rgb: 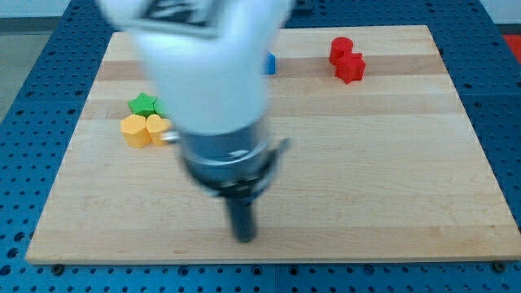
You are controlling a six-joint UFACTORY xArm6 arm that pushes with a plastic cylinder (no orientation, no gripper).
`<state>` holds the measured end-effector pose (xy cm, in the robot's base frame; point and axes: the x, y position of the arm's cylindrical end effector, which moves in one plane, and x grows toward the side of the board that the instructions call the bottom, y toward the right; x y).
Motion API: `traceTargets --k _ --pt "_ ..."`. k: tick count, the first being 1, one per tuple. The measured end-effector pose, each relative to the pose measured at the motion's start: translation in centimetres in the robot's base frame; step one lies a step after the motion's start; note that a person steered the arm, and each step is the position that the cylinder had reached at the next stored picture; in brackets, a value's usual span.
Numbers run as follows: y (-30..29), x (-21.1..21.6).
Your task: Separate the red circle from the red star
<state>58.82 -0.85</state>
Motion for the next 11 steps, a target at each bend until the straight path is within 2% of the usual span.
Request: traceTargets --k 1,2,3,4,5,6,7,8,11 --pt "7.4 -6.1" --pt "9.6 -10.5" --pt "9.7 -10.5" --pt "12.8 -10.5" --pt "20.4 -7.2" --pt "28.6 -6.8" --pt "35.1 -11.0" --pt "35.3 -12.8" --pt "34.6 -29.8"
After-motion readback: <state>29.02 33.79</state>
